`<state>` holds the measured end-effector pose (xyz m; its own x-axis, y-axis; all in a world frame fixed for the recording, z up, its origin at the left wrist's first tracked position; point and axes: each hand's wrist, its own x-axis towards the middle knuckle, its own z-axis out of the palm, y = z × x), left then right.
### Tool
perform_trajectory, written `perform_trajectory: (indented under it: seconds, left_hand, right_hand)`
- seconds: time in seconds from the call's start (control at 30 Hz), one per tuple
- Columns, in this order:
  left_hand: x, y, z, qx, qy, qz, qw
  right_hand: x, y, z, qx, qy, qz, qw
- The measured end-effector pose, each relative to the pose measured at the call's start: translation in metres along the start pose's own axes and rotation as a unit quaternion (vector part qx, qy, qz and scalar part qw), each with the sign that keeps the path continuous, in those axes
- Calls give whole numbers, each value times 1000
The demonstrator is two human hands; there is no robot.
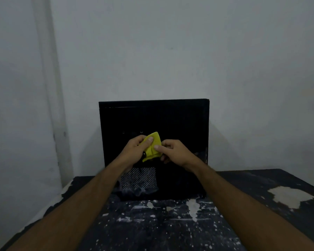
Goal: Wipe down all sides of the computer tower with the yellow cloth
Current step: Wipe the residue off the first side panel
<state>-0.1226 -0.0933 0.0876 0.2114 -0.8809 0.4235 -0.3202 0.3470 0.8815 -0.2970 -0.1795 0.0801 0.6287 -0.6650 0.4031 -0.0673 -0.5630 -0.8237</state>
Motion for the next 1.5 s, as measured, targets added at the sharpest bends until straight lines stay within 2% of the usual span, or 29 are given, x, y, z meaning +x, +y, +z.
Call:
perform_trajectory:
  seconds: [0.2, 0.33, 0.43, 0.57, 0.73, 0.8, 0.9, 0.97, 1.03, 1.1, 1.17, 1.27, 1.37, 1.43, 1.5]
  left_hand:
    - [-12, -12, -13, -15, -21, -19, 999]
    - [-19, -20, -21, -38, -45, -30, 998]
    - [-24, -21, -22, -58, -88, -49, 993]
    - [-27, -26, -25, -58, -146, -85, 984]
    - [-34, -28, -21, -1, -191, -41, 981]
    - [-37, -29, -15, 17, -166, -33, 985]
    - [-36, -35, -11, 14, -73, -3, 997]
    - [-35, -37, -12, 22, -39, 15, 999]
    - [-34, -40, -14, 98, -33, 46, 994]
    - [-35, -42, -15, 222, -13, 87, 971]
    - [-36, -44, -17, 273, -12, 98, 957]
    - [-37, -45, -18, 222, -58, 51, 972]
    - [-38, -50, -10, 190, -54, 13, 980]
    - [-41, -54, 0, 120, -36, 6, 992]
    - [-44, -56, 13, 36, -3, 4, 999]
  right_hand:
    - [3, 0, 12, 95, 47, 60, 993]
    - [-8, 0, 10, 133, 4, 77, 988]
    - [-13, 1, 9, 117, -40, 68, 990]
    - [-16, 7, 8, 56, -8, 46, 997]
    - [-23, 16, 14, -43, 5, -2, 999]
    - [-24, 19, 18, -87, -9, 9, 996]
    - [-28, 14, 20, -66, -54, 30, 996]
    - [-30, 11, 20, -65, -85, 27, 994]
    - [-32, 12, 21, -73, -93, 12, 993]
    - [-31, 16, 19, -77, -61, -1, 995]
    - [-31, 18, 16, -69, -34, -12, 997]
    - [-35, 18, 22, -44, -11, 2, 999]
    - [-38, 25, 31, 14, -3, 55, 998]
    - [-40, 27, 38, 136, -14, 115, 984]
    - [-41, 30, 44, 258, -20, 136, 956]
